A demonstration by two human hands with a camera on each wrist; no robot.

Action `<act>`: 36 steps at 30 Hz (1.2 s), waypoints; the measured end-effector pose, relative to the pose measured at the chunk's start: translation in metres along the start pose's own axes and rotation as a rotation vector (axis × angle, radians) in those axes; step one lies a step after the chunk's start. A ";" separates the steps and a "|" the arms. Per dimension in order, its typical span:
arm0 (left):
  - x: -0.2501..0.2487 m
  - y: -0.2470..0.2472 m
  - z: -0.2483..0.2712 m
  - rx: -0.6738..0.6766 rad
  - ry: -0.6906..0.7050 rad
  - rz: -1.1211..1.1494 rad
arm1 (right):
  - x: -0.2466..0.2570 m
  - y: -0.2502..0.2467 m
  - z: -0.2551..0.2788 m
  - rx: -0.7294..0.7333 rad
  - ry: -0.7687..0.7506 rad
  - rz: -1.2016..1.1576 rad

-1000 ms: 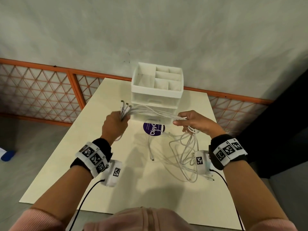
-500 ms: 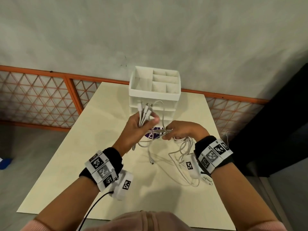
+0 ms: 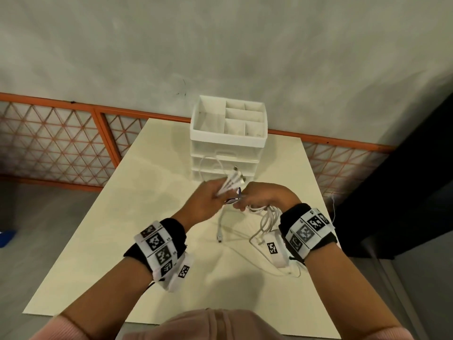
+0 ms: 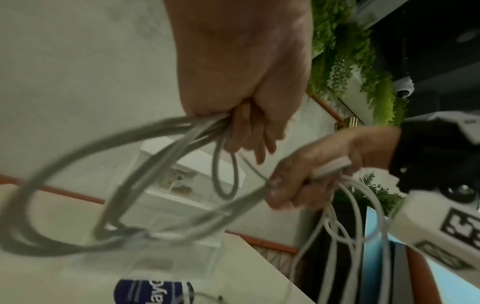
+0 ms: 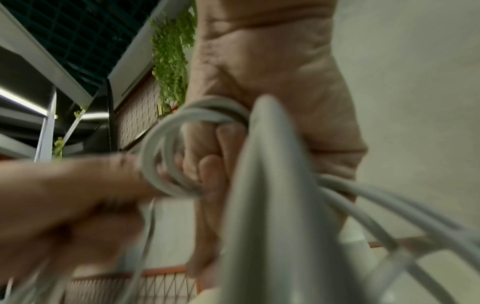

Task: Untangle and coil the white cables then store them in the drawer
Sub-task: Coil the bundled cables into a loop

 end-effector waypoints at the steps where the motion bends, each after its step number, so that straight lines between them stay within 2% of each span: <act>1: 0.003 0.007 0.000 0.056 -0.008 -0.065 | 0.006 -0.002 0.000 0.017 -0.052 -0.023; 4: 0.020 0.015 0.002 0.146 -0.088 -0.057 | 0.014 -0.014 0.009 0.012 -0.122 -0.138; 7: 0.013 0.018 0.006 0.236 -0.055 0.084 | 0.014 -0.021 0.020 0.075 -0.126 -0.272; 9: 0.002 0.013 0.006 0.239 -0.073 0.173 | 0.015 -0.023 0.023 0.080 -0.152 -0.329; 12: -0.001 0.001 -0.004 0.096 -0.019 0.220 | 0.008 -0.029 0.018 0.006 -0.202 -0.542; 14: 0.002 -0.011 -0.010 -0.017 -0.031 0.225 | -0.002 -0.033 0.016 -0.081 -0.213 -0.692; 17: 0.003 -0.036 -0.020 -0.137 -0.050 0.224 | -0.020 -0.038 0.016 -0.256 -0.290 -0.560; 21: -0.003 -0.055 -0.026 -0.241 0.036 0.177 | -0.045 -0.031 0.009 -0.223 -0.414 -0.653; 27: -0.009 -0.054 -0.029 -0.327 0.051 0.076 | -0.068 -0.031 0.002 -0.234 -0.349 -0.545; 29: -0.009 -0.047 -0.030 -0.319 0.052 0.040 | -0.077 -0.031 -0.005 -0.281 -0.301 -0.447; 32: -0.009 -0.043 -0.032 -0.354 0.048 0.007 | -0.082 -0.033 -0.011 -0.433 -0.264 -0.306; 36: -0.008 -0.060 -0.037 -0.469 0.010 -0.002 | -0.088 -0.032 -0.004 -0.390 -0.331 -0.583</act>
Point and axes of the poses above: each hand's wrist, its own z-axis away from the middle knuckle, its own y-axis out of the palm, x = y × z, the point moved 4 cm from there along -z, towards the middle knuckle, and after that the axes turned 15 degrees about -z, right-handed, at the moved point
